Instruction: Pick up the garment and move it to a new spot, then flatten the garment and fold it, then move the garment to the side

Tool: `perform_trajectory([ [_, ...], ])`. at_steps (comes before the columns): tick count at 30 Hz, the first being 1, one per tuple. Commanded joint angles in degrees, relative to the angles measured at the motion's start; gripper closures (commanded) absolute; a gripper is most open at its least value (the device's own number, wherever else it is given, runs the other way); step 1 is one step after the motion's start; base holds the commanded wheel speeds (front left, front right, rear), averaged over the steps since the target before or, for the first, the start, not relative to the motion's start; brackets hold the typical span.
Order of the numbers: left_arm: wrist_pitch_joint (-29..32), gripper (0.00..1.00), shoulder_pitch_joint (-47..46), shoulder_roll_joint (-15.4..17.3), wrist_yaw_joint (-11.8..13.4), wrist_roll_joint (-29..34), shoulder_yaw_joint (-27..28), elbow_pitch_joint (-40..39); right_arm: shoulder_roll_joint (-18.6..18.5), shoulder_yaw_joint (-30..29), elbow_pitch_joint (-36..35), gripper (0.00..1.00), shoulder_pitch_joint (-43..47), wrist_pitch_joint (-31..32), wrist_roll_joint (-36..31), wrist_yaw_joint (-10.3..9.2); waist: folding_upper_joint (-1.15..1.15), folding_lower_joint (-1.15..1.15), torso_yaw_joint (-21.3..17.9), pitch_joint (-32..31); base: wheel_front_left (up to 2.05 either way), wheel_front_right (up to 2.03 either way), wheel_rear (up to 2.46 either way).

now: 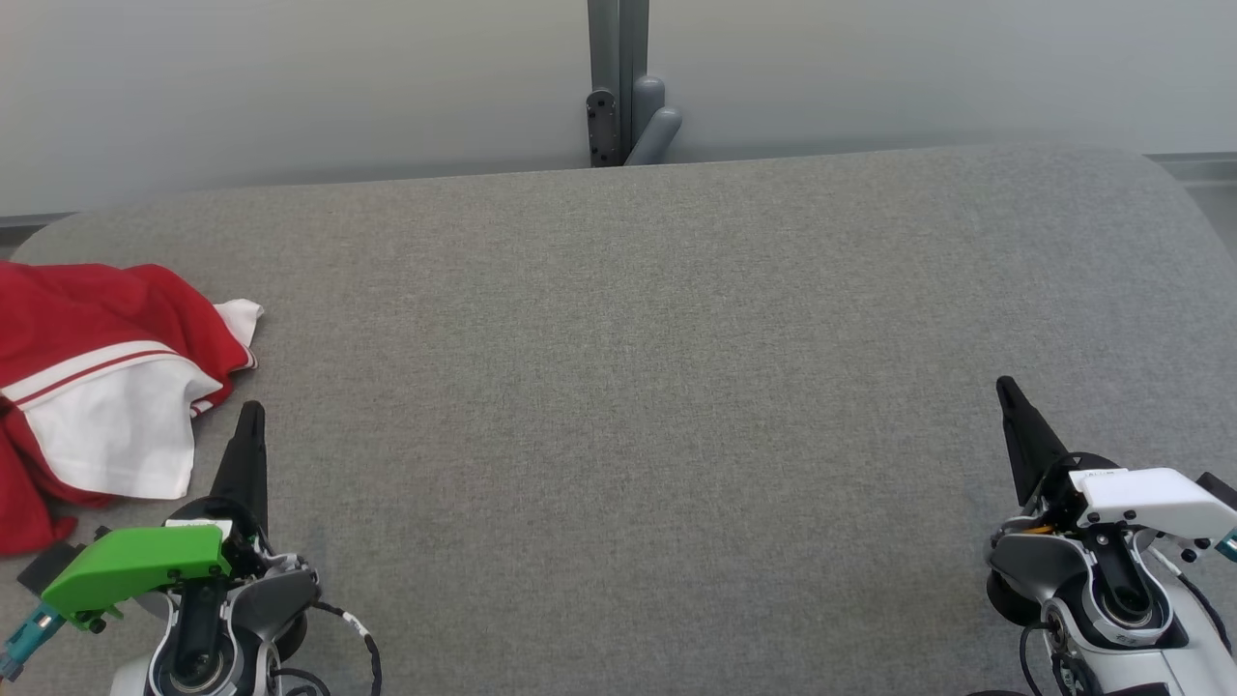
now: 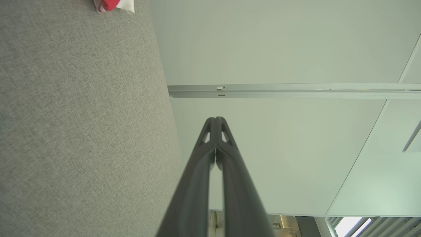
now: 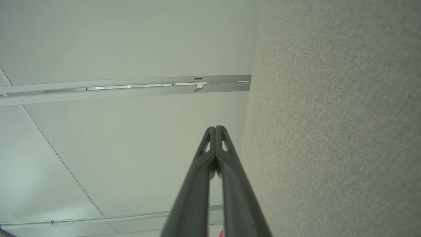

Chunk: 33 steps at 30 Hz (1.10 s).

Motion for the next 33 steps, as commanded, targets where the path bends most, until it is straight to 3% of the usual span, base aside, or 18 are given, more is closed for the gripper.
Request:
perform_trajectory([
  [1, 0.31, 1.00, -0.66, 0.35, 0.12, 0.08, 0.12, -0.11, -0.30, 0.14, -0.18, 1.00, 0.40, -0.15, 0.24, 0.02, 0.00, 0.00, 0.00, 0.00, 0.00, 0.00, 0.00],
  [22, 0.31, 1.00, -0.66, 0.34, 0.12, 0.08, 0.11, -0.12, -1.33, 1.59, -0.43, 1.00, 0.51, -1.31, 1.64, 0.02, 0.00, 0.00, 0.00, 0.01, 0.00, 0.00, 0.00],
  [23, 0.00, 0.00, 0.00, 0.01, 0.01, 0.00, 0.00, -0.01, -1.05, 1.55, -0.23, 0.00, 0.03, -1.09, 1.24, 0.00, 0.00, 0.00, 0.00, 0.01, 0.00, 0.00, 0.00],
  [33, -1.85, 0.00, 1.71, 0.02, -0.42, 2.27, -1.08, 1.82, -0.43, 2.65, 0.30, 0.00, 1.73, -2.51, -1.27, -0.01, 0.11, 0.00, -0.01, 0.00, 0.00, 0.00, 0.00],
])
